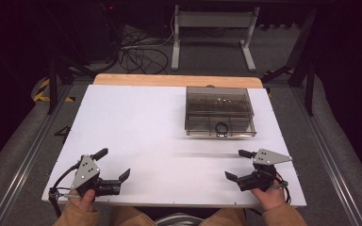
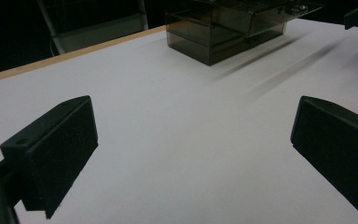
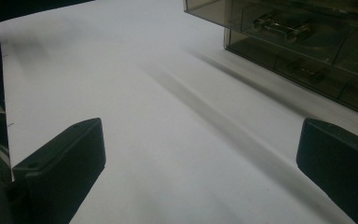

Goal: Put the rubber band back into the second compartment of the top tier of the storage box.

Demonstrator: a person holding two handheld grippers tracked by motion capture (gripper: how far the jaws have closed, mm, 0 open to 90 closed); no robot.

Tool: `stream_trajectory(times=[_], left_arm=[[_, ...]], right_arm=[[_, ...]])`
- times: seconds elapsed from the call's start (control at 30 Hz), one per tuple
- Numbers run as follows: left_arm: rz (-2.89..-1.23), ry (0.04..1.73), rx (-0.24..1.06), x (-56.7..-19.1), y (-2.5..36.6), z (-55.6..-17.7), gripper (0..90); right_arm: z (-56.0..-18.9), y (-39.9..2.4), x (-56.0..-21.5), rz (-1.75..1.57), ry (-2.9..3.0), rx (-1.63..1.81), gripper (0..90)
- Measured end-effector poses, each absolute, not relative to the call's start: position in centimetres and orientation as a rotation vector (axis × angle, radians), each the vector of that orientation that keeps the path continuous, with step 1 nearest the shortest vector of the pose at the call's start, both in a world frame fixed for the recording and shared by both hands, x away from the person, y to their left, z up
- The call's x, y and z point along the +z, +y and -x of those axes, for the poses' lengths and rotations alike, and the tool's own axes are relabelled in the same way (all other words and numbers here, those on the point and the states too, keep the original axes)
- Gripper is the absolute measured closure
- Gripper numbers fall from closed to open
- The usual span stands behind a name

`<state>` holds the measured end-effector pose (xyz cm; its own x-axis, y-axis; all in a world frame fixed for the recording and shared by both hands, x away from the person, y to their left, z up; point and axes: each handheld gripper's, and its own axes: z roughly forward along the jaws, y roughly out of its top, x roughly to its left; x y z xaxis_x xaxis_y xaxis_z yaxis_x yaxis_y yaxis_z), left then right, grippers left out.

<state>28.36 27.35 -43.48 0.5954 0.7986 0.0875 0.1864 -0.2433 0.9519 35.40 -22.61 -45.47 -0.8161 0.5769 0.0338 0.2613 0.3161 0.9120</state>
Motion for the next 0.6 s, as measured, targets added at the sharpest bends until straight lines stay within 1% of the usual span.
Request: stream_trajectory(times=[0.6], left_arm=[[-1.745,0.821,0.72,-43.66,27.41,-28.52,1.2]], right_arm=[[-35.32,-22.66,-45.43,-0.745,2.273,1.486,2.3]])
